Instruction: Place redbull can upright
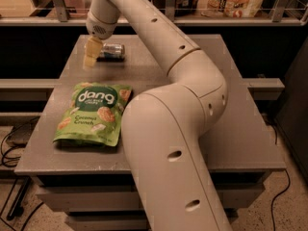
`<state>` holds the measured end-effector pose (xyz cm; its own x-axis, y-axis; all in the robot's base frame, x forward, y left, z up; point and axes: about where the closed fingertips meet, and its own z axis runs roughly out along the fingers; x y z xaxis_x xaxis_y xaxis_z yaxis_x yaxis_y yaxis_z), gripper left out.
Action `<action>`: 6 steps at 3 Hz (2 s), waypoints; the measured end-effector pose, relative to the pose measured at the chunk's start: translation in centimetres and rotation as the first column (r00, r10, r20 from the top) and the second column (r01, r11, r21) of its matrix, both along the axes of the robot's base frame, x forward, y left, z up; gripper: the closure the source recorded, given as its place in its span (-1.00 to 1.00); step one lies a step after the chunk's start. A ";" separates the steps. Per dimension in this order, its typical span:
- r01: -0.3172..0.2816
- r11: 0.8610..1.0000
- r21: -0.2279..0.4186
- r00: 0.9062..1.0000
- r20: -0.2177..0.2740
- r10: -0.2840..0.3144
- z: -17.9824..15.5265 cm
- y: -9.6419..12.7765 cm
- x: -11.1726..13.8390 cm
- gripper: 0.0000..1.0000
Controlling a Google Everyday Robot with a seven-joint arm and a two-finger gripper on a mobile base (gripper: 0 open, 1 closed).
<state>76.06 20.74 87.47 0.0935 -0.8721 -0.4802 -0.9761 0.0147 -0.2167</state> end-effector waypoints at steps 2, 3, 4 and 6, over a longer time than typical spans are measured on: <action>0.013 1.000 -0.005 0.999 -0.052 -0.013 -2.5 -0.1 0.8 -0.65; 0.015 1.000 -0.005 0.997 -0.073 -0.016 -3.3 -0.3 0.9 -0.19; 0.017 1.000 -0.012 0.998 -0.056 -0.018 -2.6 -0.4 1.0 0.28; 0.038 0.999 0.010 0.999 0.037 -0.038 3.0 -2.1 -0.2 1.00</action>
Offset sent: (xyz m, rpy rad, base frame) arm 0.0175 -0.0096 -0.0265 -0.0087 0.0819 -0.0199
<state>75.83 18.65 90.49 0.0781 -0.8711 -0.4848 -0.9661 0.0538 -0.2523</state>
